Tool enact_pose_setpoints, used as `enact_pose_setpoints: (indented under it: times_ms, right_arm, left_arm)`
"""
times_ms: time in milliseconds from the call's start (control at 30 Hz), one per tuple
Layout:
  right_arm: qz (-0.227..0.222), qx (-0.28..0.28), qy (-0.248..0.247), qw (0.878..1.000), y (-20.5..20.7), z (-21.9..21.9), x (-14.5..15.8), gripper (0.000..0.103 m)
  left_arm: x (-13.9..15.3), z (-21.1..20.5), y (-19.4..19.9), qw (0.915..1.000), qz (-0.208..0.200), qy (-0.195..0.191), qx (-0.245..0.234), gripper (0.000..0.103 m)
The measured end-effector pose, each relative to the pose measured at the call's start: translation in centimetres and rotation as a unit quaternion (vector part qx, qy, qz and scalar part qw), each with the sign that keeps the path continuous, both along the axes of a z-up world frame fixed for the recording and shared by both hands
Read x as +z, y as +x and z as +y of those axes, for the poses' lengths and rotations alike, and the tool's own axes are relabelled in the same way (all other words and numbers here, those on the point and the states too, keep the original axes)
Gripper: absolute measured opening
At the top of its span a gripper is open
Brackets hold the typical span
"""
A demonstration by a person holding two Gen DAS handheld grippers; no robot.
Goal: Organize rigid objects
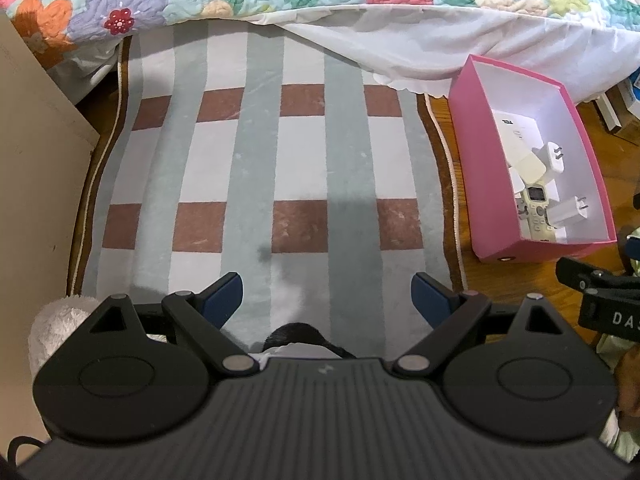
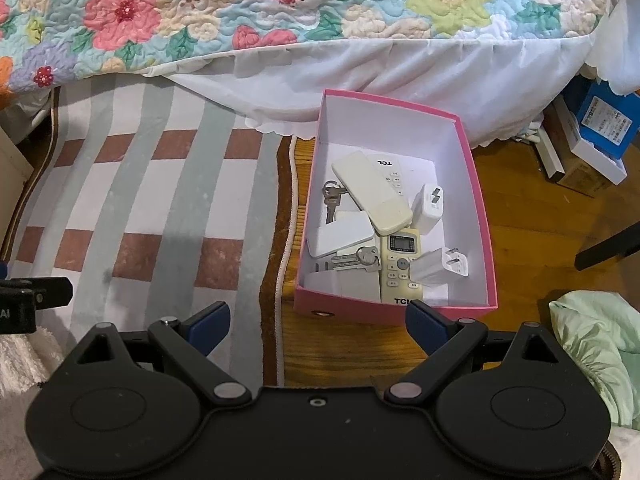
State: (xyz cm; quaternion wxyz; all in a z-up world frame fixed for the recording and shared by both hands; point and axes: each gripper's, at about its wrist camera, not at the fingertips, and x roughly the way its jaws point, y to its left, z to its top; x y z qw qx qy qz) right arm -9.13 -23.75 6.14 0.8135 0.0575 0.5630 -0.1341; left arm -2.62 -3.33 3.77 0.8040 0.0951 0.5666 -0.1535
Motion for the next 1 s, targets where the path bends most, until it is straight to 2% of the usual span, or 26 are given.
enact_pose_setpoints:
  times_ms: [700,1000]
  right_arm:
    - [-0.007,0.012,-0.006,1.0,-0.33,0.15,0.28,0.096]
    - [-0.009,0.014,-0.012,1.0,-0.48,-0.23,0.26,0.096]
  left_arm:
    - [-0.6,0.28,-0.24,0.9998,0.0,0.018,-0.013,0.092]
    - [-0.61,0.49,-0.25,0.9997,-0.001,0.026,-0.004,0.094]
